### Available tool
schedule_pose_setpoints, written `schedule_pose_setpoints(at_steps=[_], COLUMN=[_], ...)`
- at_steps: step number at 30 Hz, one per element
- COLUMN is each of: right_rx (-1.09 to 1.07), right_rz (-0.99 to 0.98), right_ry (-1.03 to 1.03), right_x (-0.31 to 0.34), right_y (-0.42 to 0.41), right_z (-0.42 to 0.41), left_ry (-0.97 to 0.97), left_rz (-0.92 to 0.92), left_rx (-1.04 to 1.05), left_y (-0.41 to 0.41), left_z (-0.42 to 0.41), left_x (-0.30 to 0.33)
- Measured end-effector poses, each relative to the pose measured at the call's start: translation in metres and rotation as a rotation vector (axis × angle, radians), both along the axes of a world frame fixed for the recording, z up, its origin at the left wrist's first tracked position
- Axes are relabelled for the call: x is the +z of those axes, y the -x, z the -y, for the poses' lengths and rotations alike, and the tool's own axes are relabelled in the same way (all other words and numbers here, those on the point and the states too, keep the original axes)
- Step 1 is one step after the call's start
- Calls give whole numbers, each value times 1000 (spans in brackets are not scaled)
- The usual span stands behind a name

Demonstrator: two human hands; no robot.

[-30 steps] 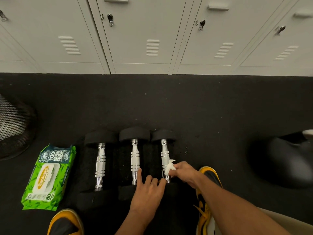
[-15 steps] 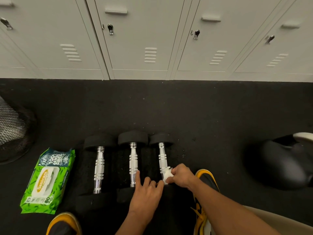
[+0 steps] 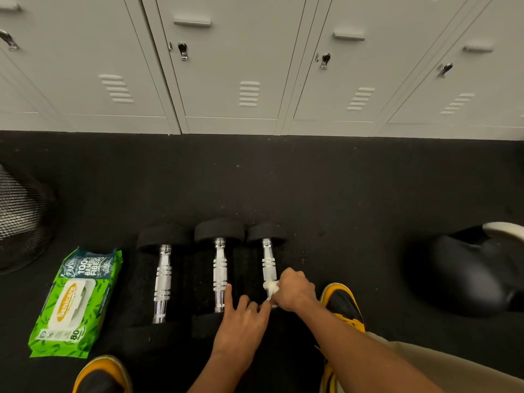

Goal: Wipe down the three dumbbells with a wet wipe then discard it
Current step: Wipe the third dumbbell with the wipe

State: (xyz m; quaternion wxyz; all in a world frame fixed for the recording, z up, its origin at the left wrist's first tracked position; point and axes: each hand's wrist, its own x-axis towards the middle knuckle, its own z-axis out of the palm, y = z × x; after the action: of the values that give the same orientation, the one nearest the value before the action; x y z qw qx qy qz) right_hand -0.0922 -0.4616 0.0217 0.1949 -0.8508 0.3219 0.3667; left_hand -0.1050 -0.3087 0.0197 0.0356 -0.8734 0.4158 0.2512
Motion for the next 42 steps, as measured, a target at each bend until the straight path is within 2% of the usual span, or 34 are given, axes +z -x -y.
schedule_pose_setpoints(at_steps=[8, 10, 13, 17, 21, 26, 38, 42], right_rx=[201, 86, -207, -333, -606, -867, -538, -293], right_rz=[55, 64, 165, 218, 276, 265, 297, 259], right_ry=[60, -4, -129, -205, -287, -662, -480, -304], right_x=[2, -1, -10, -19, -35, -39, -36, -31], right_y=[-1, 1, 0, -12, -26, -44, -16, -9], right_z=[-12, -3, 20, 39, 41, 34, 22, 18], left_ry=[46, 51, 72, 88, 135, 167, 80, 60], left_rz=[-1, -4, -5, 2, 24, 23, 56, 43], left_rx=[8, 14, 28, 16, 10, 6, 9, 9], left_y=[-1, -1, 2, 3, 4, 5, 4, 3], left_z=[-4, -6, -7, -7, -6, -5, -8, -9], left_x=[-4, -3, -6, -13, -19, -20, -14, -11])
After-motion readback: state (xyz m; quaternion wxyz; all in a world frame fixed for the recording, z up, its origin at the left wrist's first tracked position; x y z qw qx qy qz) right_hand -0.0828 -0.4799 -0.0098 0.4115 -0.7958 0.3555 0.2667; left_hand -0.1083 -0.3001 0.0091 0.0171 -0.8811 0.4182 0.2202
